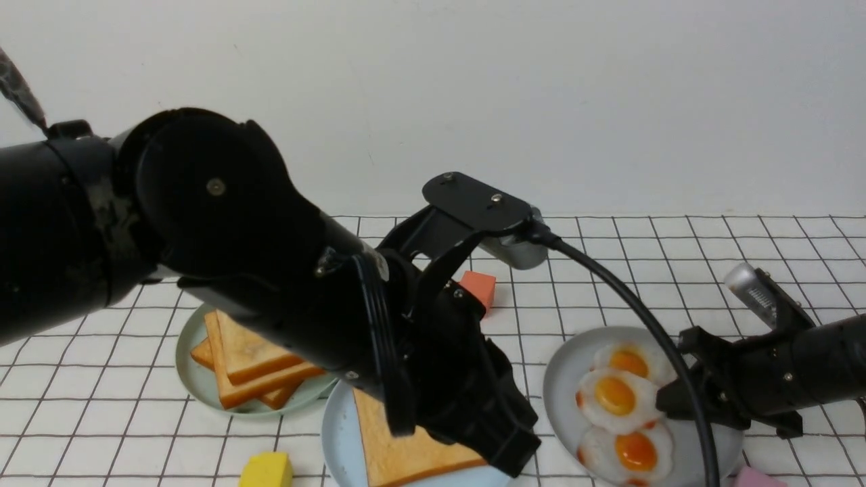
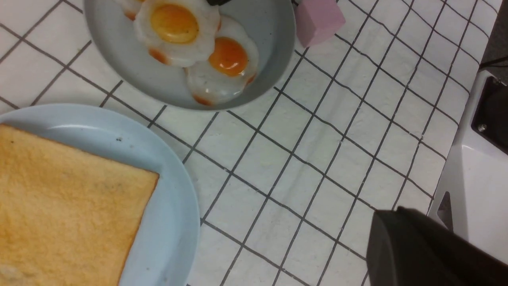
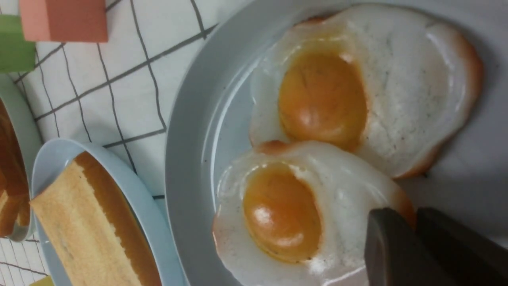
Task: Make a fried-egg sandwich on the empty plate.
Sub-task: Use the right arm to grab a fried egg, then use the right arm to place the fried egg on the slice of bread in the middle, then use the left arm to grab a slice of bread
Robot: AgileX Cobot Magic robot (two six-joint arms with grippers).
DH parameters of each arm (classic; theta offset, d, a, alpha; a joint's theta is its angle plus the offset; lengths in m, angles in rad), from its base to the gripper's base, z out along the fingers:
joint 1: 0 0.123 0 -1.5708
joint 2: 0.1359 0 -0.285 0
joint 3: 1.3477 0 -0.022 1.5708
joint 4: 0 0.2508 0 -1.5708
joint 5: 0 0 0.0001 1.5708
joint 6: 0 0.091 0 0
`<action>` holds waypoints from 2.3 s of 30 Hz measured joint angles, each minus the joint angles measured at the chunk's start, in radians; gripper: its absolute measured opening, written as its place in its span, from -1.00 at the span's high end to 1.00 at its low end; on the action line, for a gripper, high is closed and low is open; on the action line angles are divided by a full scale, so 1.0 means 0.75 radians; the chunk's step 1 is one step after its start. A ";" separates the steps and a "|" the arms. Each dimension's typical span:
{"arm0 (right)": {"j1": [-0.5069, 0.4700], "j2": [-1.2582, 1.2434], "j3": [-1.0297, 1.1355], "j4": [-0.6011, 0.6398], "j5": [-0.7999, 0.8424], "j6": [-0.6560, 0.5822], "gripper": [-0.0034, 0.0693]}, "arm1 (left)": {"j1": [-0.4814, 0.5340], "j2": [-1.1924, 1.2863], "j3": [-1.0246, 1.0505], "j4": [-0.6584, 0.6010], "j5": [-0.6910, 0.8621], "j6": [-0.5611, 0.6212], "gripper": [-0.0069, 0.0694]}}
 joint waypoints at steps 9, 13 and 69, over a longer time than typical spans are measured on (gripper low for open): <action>0.000 0.000 0.000 0.005 0.000 -0.031 0.69 | 0.000 0.000 0.000 0.005 0.011 -0.005 0.85; 0.000 -0.007 0.000 0.018 0.001 -0.068 0.69 | 0.000 0.000 0.000 0.005 0.017 -0.005 0.85; 0.555 -0.455 -0.601 -0.843 0.386 0.236 -0.58 | 0.292 -0.305 0.417 0.428 -0.199 -0.574 0.75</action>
